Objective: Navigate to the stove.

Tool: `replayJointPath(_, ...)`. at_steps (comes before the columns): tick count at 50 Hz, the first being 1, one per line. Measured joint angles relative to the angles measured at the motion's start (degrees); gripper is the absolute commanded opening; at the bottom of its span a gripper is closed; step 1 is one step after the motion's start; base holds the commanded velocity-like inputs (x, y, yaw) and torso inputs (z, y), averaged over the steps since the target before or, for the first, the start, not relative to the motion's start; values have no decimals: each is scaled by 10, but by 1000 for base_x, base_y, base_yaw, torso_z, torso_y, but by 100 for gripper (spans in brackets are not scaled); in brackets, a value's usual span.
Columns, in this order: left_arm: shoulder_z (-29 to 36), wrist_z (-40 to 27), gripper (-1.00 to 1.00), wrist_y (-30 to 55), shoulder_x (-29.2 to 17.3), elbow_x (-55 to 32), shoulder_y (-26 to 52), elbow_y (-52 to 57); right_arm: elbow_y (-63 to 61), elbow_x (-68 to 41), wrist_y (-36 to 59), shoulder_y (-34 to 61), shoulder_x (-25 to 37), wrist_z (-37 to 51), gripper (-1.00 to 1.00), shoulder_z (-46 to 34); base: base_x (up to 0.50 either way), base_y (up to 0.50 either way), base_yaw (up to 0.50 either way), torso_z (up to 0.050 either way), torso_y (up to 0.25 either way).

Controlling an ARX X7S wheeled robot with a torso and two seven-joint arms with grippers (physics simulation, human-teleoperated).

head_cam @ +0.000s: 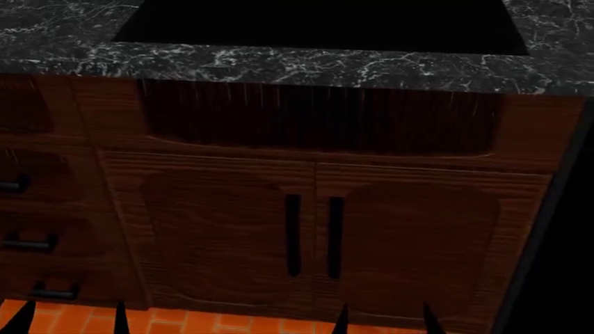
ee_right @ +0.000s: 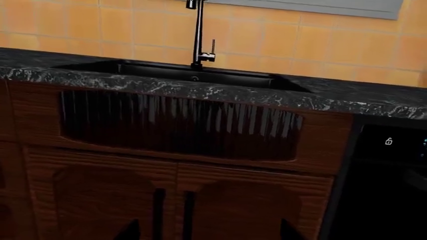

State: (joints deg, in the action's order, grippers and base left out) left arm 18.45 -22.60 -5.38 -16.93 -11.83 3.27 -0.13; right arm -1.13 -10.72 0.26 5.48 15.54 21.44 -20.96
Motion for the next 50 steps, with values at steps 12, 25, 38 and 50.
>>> replayJointPath(12, 2, -1, 100, 1, -1, -2, 1, 1, 2, -11, 1, 2, 2, -6, 100, -1, -504, 47, 0, 0, 0)
replayJointPath(25, 4, -2, 100, -3, -2, -2, 1, -3, 5, -14, 0, 3, 3, -5, 100, -3, -504, 47, 0, 0, 0)
replayJointPath(38, 6, -3, 100, -7, -3, -3, 2, -6, 6, -16, 0, 4, 4, -2, 100, -5, -504, 48, 0, 0, 0)
replayJointPath(50, 7, -5, 100, -6, -4, -4, 2, -5, 9, -18, -1, 6, 5, 0, 100, -6, -503, 40, 0, 0, 0)
